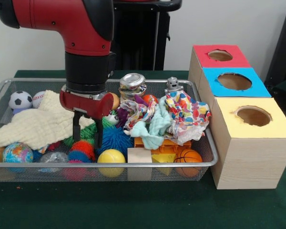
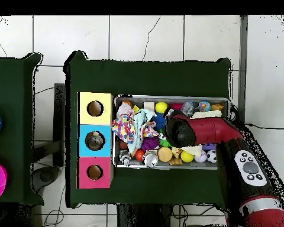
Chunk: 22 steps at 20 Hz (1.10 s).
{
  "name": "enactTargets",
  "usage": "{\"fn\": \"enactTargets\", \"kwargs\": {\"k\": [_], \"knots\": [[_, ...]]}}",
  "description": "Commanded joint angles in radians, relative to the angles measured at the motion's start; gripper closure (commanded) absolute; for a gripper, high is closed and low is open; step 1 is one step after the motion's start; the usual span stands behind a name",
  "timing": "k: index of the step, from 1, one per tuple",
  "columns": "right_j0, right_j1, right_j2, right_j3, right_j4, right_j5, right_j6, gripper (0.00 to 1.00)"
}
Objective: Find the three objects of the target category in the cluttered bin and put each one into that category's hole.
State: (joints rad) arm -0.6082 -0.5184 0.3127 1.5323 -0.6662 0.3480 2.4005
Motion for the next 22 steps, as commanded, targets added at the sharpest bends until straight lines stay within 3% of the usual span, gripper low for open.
{"fn": "enactTargets", "kwargs": {"k": [1, 8, 11, 14, 18, 22], "knots": [[0.021, 0.000, -0.013, 0.043, 0.013, -0.004, 0.019, 0.00], [0.038, 0.044, -0.071, -0.028, -0.049, -0.026, -0.007, 0.00], [0.081, 0.086, -0.123, -0.072, -0.071, -0.053, 0.027, 0.00], [0.118, 0.087, -0.184, -0.099, -0.079, -0.032, 0.041, 0.00], [0.106, 0.111, -0.191, -0.121, -0.066, -0.060, 0.018, 0.00], [0.149, 0.108, -0.265, -0.145, -0.068, -0.064, 0.057, 0.00]]}}
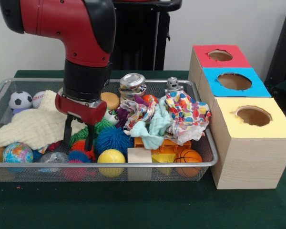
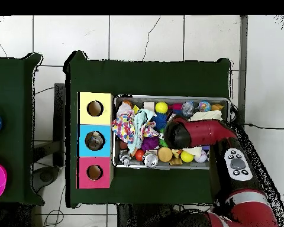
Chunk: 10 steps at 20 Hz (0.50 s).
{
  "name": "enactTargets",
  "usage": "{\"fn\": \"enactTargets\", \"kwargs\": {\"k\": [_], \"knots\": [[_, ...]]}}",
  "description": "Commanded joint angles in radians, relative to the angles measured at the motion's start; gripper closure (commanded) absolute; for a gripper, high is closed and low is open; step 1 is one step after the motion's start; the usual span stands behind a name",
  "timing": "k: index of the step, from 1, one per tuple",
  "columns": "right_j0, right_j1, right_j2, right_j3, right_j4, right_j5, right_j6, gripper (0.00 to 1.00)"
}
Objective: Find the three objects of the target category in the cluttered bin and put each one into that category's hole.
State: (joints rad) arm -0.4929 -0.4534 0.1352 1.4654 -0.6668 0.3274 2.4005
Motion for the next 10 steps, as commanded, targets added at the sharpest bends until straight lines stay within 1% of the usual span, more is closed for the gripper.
{"fn": "enactTargets", "kwargs": {"k": [1, 2, 5, 8, 10], "knots": [[0.054, 0.036, -0.116, -0.090, -0.070, -0.031, 0.067, 0.00], [0.056, 0.032, -0.126, -0.100, -0.071, -0.022, 0.058, 0.00], [0.032, 0.035, -0.107, -0.136, -0.054, 0.010, -0.011, 0.00], [0.013, 0.039, -0.090, -0.167, -0.052, 0.009, -0.054, 0.00], [-0.005, 0.043, -0.061, -0.179, -0.051, -0.002, -0.086, 0.00]]}}
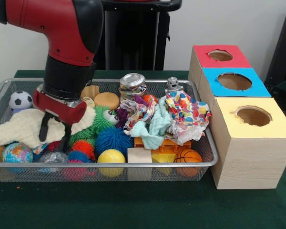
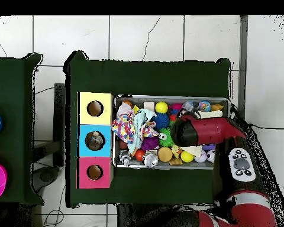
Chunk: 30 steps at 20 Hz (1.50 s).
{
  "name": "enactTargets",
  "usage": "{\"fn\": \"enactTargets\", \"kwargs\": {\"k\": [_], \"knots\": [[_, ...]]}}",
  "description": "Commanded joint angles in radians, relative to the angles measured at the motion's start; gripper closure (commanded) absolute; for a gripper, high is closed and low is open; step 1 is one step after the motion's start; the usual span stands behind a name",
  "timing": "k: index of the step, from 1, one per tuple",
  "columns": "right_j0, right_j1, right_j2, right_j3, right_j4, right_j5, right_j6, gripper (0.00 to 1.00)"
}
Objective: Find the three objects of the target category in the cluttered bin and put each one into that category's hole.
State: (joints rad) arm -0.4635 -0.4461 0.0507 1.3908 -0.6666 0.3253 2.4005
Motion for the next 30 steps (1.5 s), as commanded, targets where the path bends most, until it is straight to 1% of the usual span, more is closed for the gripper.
{"fn": "enactTargets", "kwargs": {"k": [1, 2, 4, 7, 9, 12, 17, 20, 22, 25, 30], "knots": [[-0.043, 0.037, 0.038, -0.103, -0.048, -0.003, -0.095, 0.00], [-0.050, 0.043, 0.052, -0.096, -0.044, -0.011, -0.098, 0.00], [-0.046, 0.056, 0.058, -0.073, -0.043, -0.059, -0.065, 0.00], [-0.014, 0.052, 0.033, -0.043, -0.036, -0.082, -0.012, 0.00], [0.006, 0.043, 0.023, -0.032, -0.019, -0.064, 0.007, 0.00], [0.045, 0.016, -0.011, -0.011, -0.001, -0.046, 0.046, 0.00], [0.064, -0.003, -0.024, 0.004, 0.022, -0.019, 0.052, 0.00], [0.057, 0.011, -0.021, 0.019, 0.022, -0.050, 0.056, 0.00], [0.042, 0.026, -0.005, 0.023, 0.019, -0.062, 0.041, 0.00], [0.035, 0.049, -0.009, 0.025, 0.008, -0.106, 0.052, 0.00], [-0.007, 0.081, 0.038, 0.037, 0.012, -0.135, 0.027, 0.00]]}}
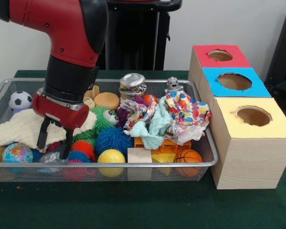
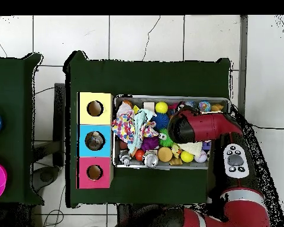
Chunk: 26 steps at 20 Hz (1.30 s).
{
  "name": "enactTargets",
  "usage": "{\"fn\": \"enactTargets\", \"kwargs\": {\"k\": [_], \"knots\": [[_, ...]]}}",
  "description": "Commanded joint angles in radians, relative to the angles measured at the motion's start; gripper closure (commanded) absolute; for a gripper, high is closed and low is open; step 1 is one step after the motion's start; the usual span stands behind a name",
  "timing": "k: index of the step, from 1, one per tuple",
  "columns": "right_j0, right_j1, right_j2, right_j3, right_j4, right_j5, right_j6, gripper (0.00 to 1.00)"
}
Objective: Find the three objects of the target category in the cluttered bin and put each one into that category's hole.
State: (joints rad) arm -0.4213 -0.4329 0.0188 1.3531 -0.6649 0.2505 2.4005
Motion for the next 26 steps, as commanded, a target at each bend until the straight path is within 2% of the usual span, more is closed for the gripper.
{"fn": "enactTargets", "kwargs": {"k": [1, 4, 13, 18, 25, 26], "knots": [[-0.054, 0.075, 0.079, 0.076, 0.013, -0.066, 0.024, 0.00], [-0.048, 0.063, 0.081, 0.088, 0.029, -0.051, 0.026, 0.00], [0.029, 0.056, -0.009, 0.109, 0.060, -0.072, 0.122, 0.00], [0.029, 0.060, 0.013, 0.121, 0.081, -0.070, 0.107, 0.00], [-0.005, 0.110, 0.048, 0.105, 0.080, -0.117, 0.067, 0.00], [0.005, 0.115, 0.035, 0.097, 0.078, -0.120, 0.070, 0.00]]}}
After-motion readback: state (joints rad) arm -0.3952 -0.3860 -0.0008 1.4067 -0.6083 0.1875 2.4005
